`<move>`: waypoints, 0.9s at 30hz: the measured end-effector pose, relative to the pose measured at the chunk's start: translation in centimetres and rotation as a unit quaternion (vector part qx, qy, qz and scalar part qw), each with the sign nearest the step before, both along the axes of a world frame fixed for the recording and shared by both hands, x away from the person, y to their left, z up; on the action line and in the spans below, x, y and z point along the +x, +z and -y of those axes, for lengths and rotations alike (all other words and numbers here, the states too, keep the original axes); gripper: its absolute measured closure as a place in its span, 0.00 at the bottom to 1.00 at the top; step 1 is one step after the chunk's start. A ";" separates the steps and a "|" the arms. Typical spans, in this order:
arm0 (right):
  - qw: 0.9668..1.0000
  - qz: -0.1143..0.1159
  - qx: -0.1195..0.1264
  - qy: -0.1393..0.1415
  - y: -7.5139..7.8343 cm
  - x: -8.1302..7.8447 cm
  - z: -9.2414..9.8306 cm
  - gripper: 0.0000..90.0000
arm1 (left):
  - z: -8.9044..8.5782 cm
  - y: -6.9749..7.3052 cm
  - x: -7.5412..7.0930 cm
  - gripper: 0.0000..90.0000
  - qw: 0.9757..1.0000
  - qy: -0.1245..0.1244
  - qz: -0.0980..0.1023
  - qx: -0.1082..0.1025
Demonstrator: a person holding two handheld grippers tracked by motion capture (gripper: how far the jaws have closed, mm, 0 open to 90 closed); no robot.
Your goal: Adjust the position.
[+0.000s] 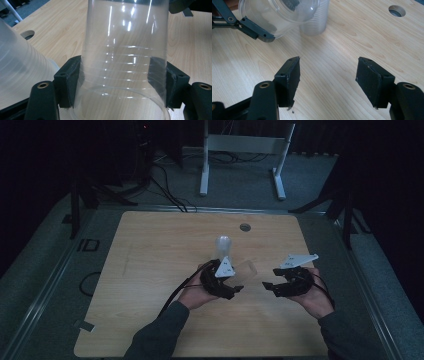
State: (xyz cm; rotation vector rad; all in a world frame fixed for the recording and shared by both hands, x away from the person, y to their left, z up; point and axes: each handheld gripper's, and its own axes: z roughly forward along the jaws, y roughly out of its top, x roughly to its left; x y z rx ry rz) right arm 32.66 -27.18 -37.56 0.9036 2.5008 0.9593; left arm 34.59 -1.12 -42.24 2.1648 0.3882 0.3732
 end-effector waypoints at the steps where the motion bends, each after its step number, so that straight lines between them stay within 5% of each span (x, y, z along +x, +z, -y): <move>1: 1.000 0.001 -0.004 0.003 0.1 0.0 -0.1 0.39 | 0.0 0.0 0.0 0.32 1.000 0.000 0.000 0.001; 27: 0.996 -0.007 -0.074 0.056 1.1 0.4 -1.6 0.41 | -0.3 -0.2 0.0 0.32 1.000 -0.009 0.003 0.027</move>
